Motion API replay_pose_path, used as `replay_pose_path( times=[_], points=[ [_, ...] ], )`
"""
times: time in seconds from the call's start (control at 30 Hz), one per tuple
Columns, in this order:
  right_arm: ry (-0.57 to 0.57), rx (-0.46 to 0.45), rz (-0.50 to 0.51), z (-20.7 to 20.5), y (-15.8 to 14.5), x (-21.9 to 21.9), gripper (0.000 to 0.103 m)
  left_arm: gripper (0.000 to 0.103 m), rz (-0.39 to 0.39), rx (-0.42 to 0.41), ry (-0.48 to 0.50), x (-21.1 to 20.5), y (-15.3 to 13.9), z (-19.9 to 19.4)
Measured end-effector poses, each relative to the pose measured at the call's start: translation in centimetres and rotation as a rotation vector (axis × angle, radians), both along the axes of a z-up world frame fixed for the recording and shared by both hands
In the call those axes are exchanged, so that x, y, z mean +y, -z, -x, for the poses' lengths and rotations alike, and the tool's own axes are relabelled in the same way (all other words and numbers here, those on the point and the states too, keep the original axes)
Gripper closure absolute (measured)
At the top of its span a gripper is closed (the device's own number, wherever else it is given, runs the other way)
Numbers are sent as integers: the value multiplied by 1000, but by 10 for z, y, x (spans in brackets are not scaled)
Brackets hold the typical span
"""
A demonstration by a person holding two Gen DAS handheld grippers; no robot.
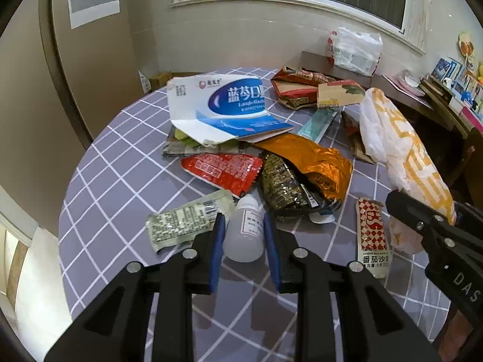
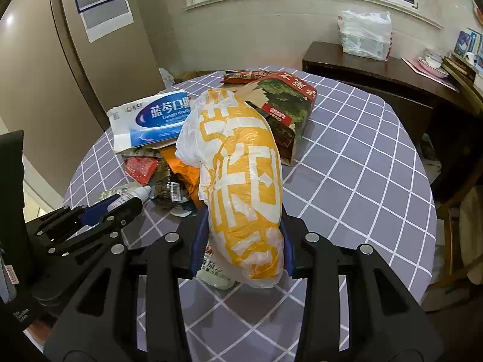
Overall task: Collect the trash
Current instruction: 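Lift the white bag with the right tool while the left tool grasps the small white bottle, then carry the bag and bottle with both tools over the blue bucket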
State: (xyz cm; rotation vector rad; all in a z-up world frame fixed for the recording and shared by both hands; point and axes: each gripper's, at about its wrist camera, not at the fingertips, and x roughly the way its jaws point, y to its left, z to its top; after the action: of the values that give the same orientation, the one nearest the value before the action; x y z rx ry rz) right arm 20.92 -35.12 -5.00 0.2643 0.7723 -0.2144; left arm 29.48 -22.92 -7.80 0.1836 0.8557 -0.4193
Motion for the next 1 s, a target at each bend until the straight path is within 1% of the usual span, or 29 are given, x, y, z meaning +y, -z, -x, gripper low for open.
replay_pose_path(
  times=[0.13,0.4,0.6,0.7,1.0],
  points=[
    [-13,-12,5,4,-5,8,63,78,26,-10,-10,11,-6,7],
    [-52,-20,17,6,-10,33,63,78,53,-37,-35,36,-16,19],
    [-120,-23,42,1,-14,67,63,78,67,-68,-70,65,-26,28],
    [-162,-23,50,-4,-15,87,63,78,72,-81,-98,82,-29,32],
    [-296,-16,56,-16,-15,147,63,78,63,-104,-239,148,-37,41]
  ],
)
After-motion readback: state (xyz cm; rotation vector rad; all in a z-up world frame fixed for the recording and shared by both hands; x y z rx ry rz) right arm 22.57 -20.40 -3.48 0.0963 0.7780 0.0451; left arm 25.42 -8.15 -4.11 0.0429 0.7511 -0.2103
